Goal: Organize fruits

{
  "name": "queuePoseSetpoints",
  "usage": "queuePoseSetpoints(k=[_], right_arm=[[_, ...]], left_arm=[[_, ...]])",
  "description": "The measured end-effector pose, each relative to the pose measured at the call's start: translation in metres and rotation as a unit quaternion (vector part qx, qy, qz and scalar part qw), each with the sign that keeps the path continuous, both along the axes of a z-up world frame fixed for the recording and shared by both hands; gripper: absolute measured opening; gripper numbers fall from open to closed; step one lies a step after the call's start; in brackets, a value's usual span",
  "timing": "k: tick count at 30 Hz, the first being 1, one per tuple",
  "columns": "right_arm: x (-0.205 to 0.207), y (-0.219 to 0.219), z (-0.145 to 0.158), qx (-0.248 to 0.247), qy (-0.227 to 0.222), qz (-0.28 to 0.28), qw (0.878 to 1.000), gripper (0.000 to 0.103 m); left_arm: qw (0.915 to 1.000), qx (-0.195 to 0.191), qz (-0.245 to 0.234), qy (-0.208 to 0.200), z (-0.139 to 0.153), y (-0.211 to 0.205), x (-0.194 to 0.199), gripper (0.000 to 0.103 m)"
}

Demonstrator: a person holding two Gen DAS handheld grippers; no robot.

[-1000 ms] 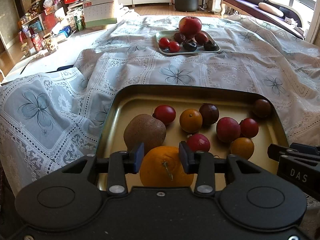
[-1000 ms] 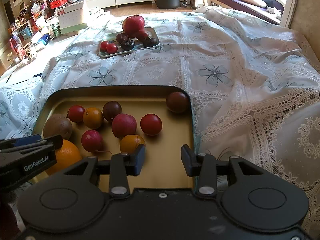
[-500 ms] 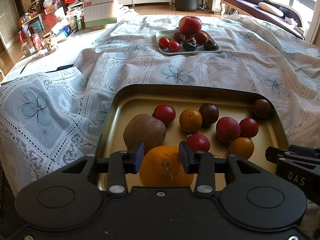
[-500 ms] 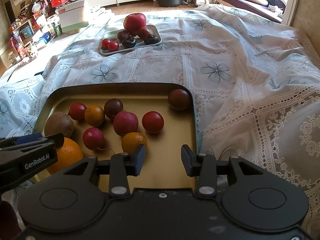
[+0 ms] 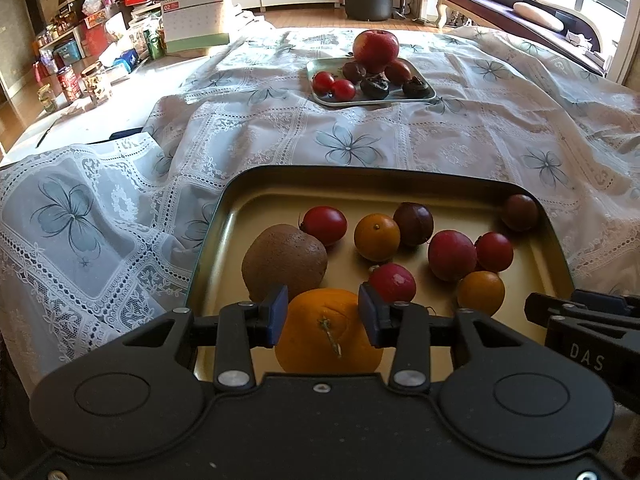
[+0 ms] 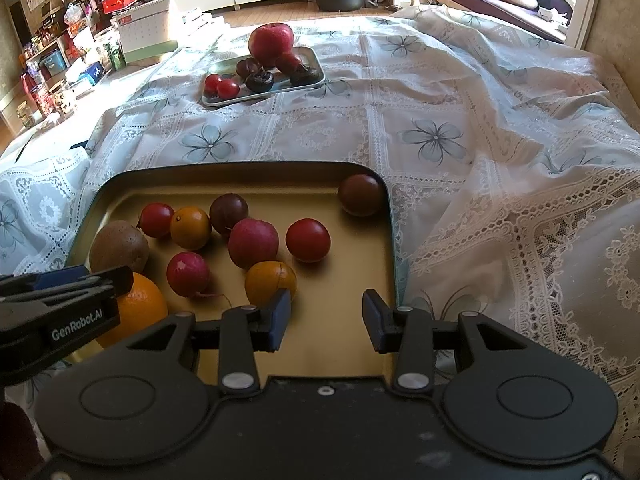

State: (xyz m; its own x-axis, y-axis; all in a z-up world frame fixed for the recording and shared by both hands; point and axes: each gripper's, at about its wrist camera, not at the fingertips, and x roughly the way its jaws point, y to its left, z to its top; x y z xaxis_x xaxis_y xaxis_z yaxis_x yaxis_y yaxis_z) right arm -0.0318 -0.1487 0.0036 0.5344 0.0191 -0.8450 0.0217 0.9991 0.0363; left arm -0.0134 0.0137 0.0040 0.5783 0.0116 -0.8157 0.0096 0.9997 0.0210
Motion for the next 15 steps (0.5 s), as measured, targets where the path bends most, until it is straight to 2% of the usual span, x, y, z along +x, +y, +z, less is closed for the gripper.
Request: queuePoseSetpoints(k=[15], right_arm=[[0.0009,-0.0004,-0.0026,0.002,0.004,0.000,1.000,0.043]], left_arm=[[1.0000,-0.001,-0.004,0.001,-0.0014,-0.0002,0.0008,0.050]])
